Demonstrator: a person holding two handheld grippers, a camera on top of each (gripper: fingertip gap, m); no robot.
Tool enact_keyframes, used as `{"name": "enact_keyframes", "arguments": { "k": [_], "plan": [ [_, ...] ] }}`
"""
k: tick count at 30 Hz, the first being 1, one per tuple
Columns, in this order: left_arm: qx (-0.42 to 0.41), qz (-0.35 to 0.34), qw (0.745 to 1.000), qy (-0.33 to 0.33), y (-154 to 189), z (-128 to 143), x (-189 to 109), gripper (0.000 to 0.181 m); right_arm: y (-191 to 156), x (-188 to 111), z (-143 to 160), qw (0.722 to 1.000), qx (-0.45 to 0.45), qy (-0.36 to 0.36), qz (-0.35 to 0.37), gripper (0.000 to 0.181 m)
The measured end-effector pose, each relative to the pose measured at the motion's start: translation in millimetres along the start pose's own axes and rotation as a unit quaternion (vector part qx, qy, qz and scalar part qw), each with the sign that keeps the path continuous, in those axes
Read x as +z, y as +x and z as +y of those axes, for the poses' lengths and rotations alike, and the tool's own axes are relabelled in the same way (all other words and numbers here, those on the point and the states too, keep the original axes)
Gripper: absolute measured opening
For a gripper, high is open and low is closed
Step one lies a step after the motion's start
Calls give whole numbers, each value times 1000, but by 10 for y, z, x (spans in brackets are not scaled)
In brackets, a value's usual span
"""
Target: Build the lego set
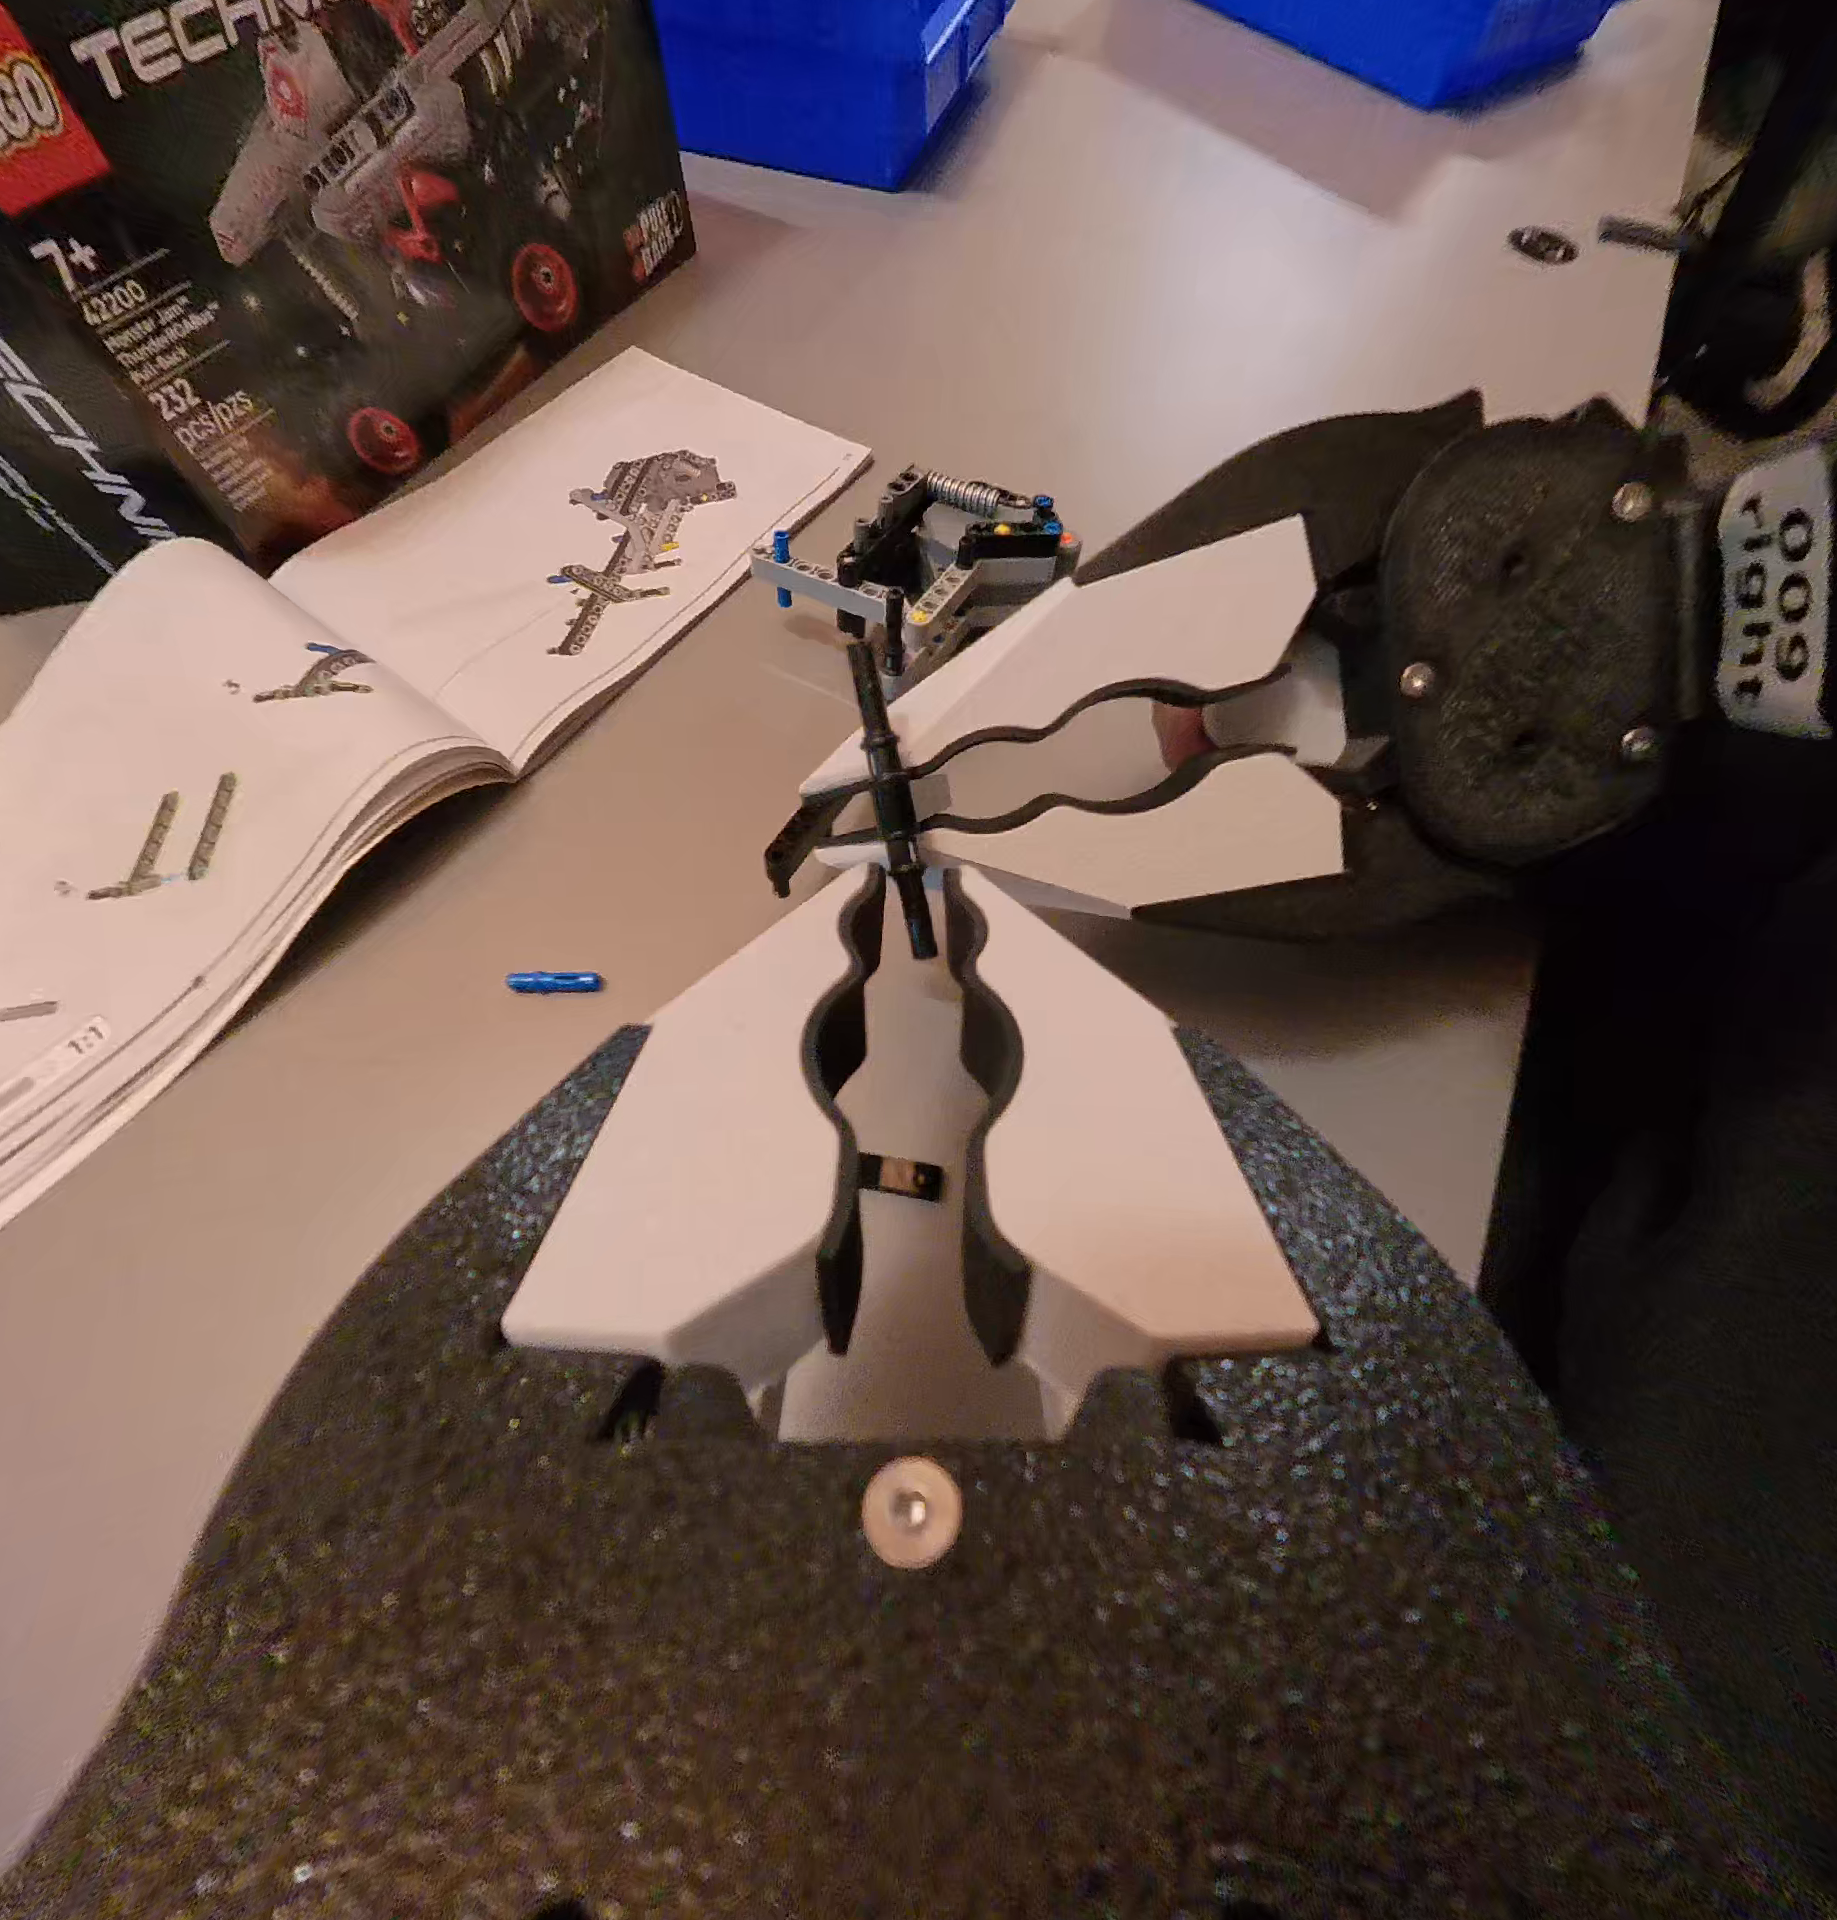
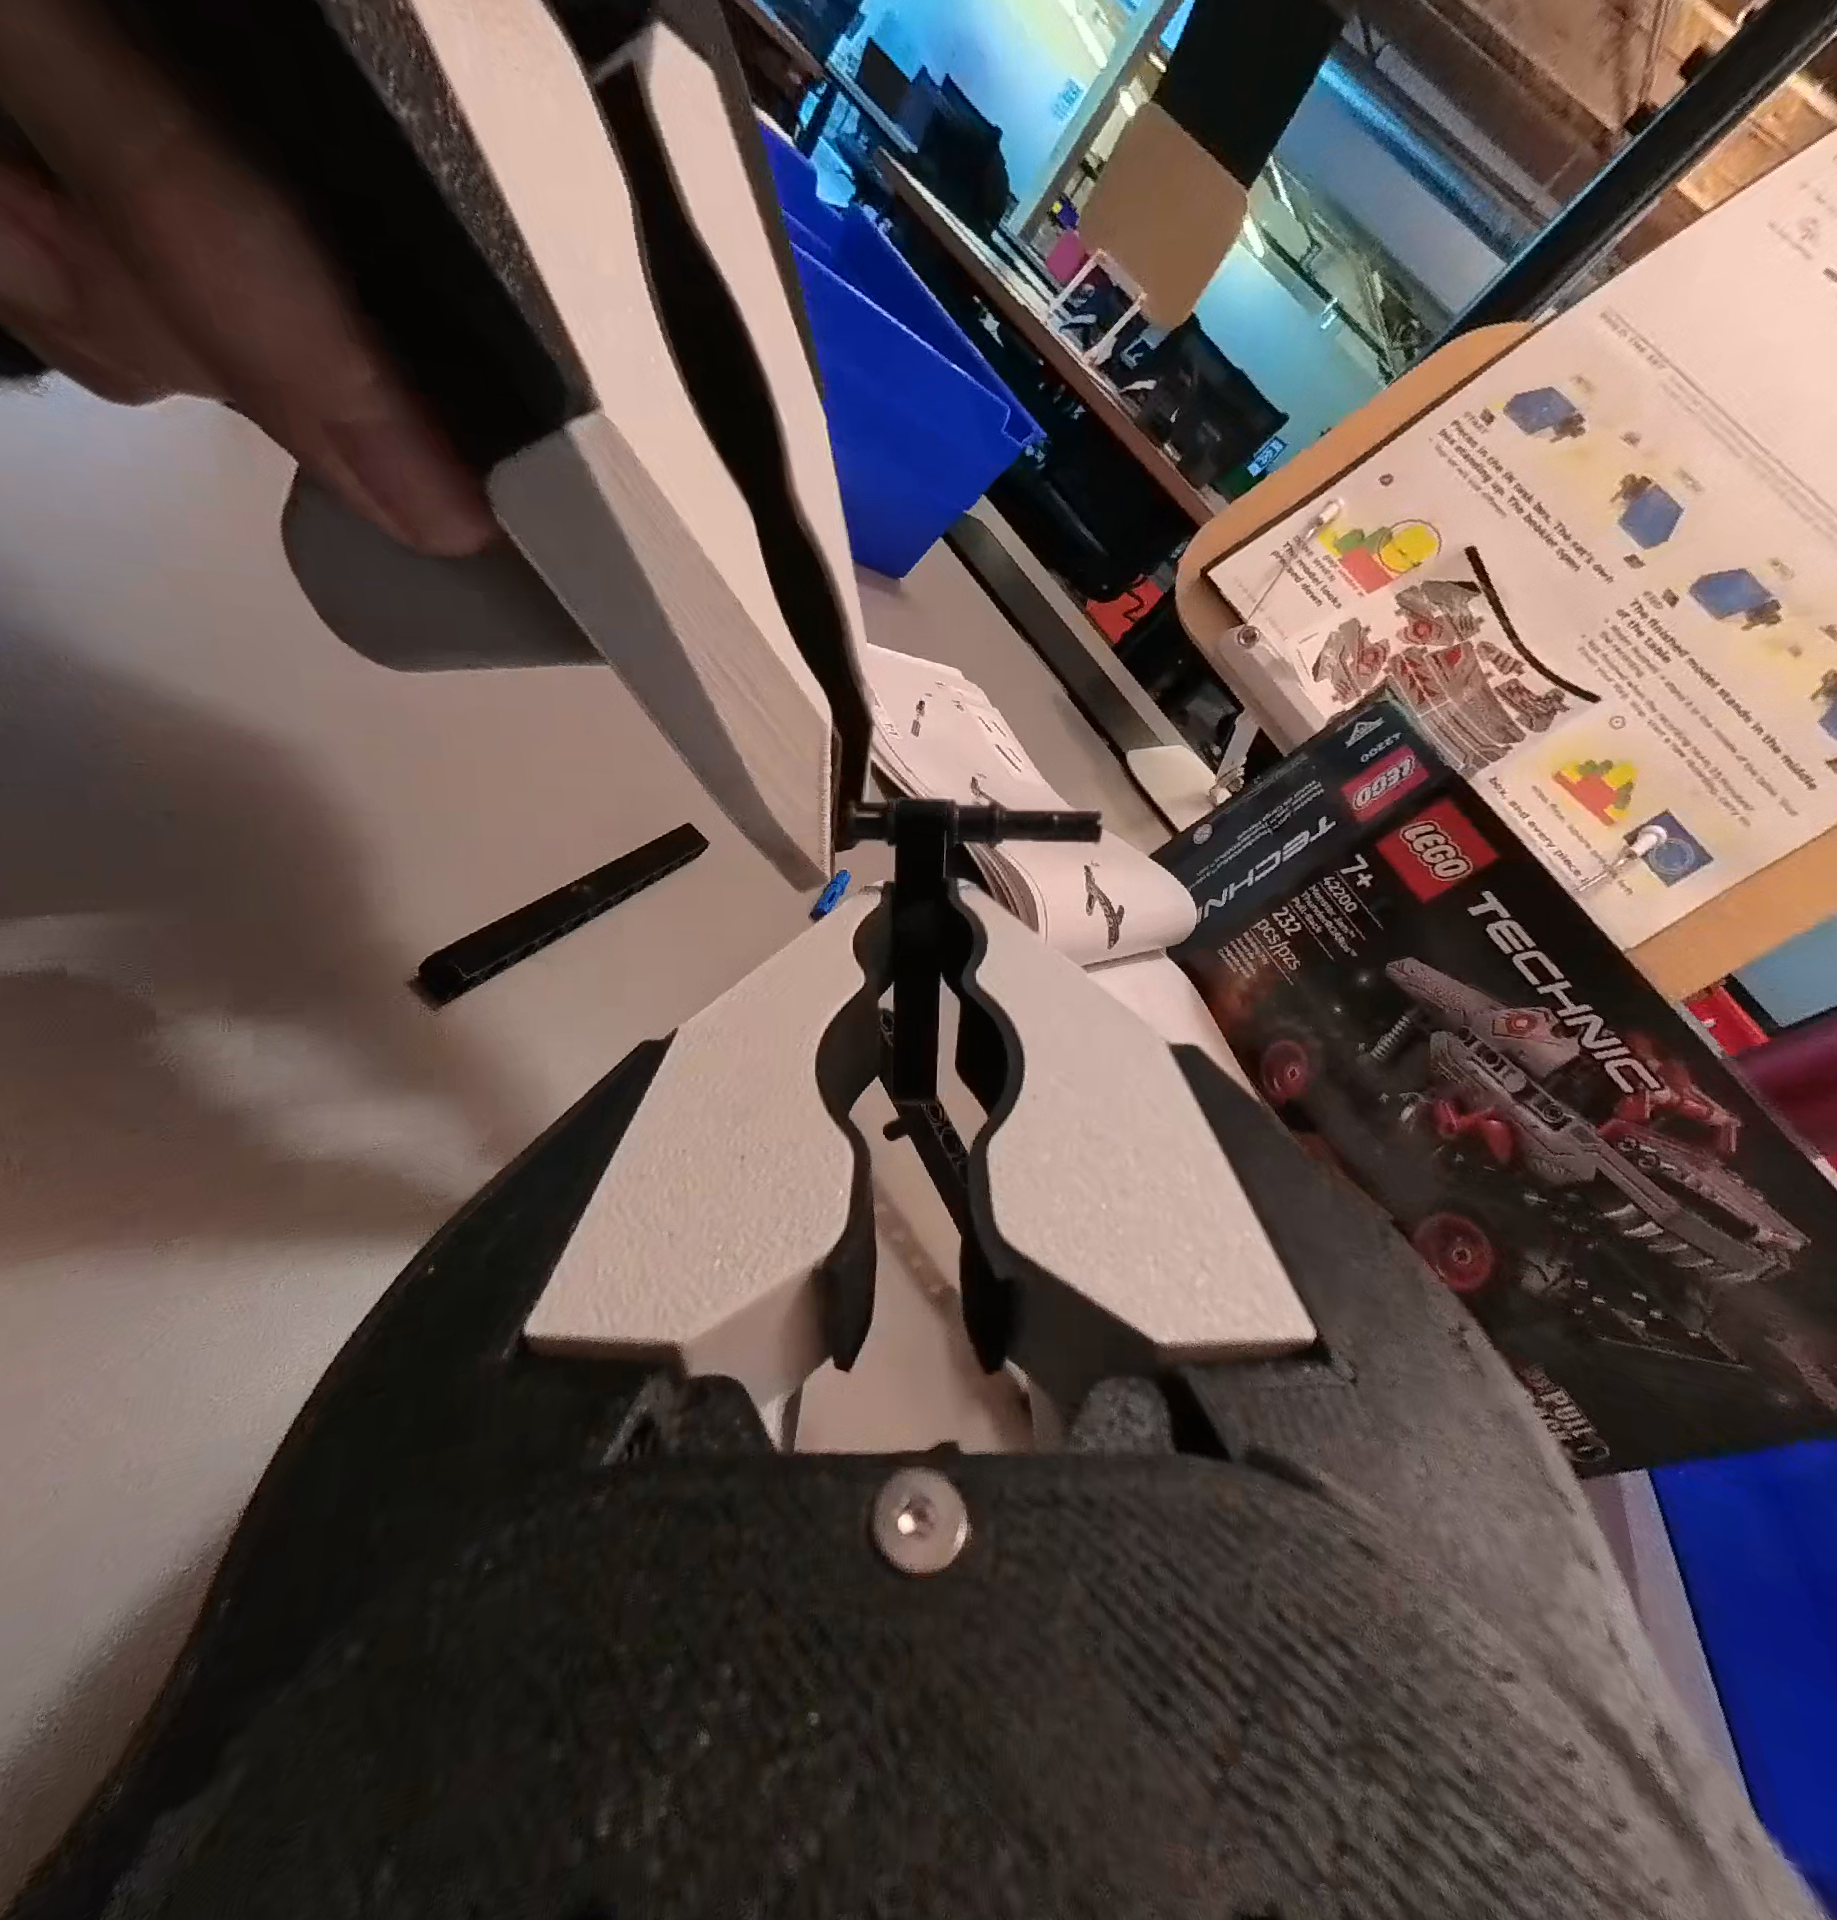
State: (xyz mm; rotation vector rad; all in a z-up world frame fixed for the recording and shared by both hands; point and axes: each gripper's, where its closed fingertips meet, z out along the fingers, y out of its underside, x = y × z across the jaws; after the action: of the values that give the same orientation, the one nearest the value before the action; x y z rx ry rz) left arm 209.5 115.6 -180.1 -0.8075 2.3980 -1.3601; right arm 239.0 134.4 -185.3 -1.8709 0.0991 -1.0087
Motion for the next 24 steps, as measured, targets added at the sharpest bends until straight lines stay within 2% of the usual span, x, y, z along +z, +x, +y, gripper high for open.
{"name": "enact_keyframes", "arguments": {
  "k": [3, 4, 7, 8, 10, 12, 15, 17, 20, 24],
  "plan": [
    [-45, 32, 998, 16, 37, -15, -4, 12, 10, -9, -3, 1000, -16, 1, 9, 5],
    [-61, 35, 997, 21, 22, -20, -7, 5, 10, -15, -9, 1000, -19, 2, 10, 5],
    [-60, 29, 998, 2, -38, 57, -26, 4, -76, -23, -11, 999, -30, 4, -29, 6],
    [-37, 8, 999, -9, -93, 94, -44, 4, -126, -43, -11, 997, -41, 2, -60, 9],
    [35, -35, 998, -37, -185, 149, -111, 4, -112, -111, -9, 993, -59, -4, -98, 30],
    [97, -48, 994, -34, -155, 72, -177, 4, -28, -186, -88, 992, -33, 5, -120, 36],
    [190, -75, 977, -52, -139, -20, -234, 4, 14, -279, -233, 988, -18, 27, -153, 37],
    [254, -94, 960, -76, -132, -58, -256, 4, 85, -327, -253, 988, -59, 23, -139, 33],
    [328, -124, 930, -109, -140, -82, -256, 4, 107, -443, -213, 982, -89, 0, -166, 33],
    [400, -154, 895, -127, -114, -111, -207, 4, 129, -509, -397, 981, -17, 62, -184, 18]
  ]
}}
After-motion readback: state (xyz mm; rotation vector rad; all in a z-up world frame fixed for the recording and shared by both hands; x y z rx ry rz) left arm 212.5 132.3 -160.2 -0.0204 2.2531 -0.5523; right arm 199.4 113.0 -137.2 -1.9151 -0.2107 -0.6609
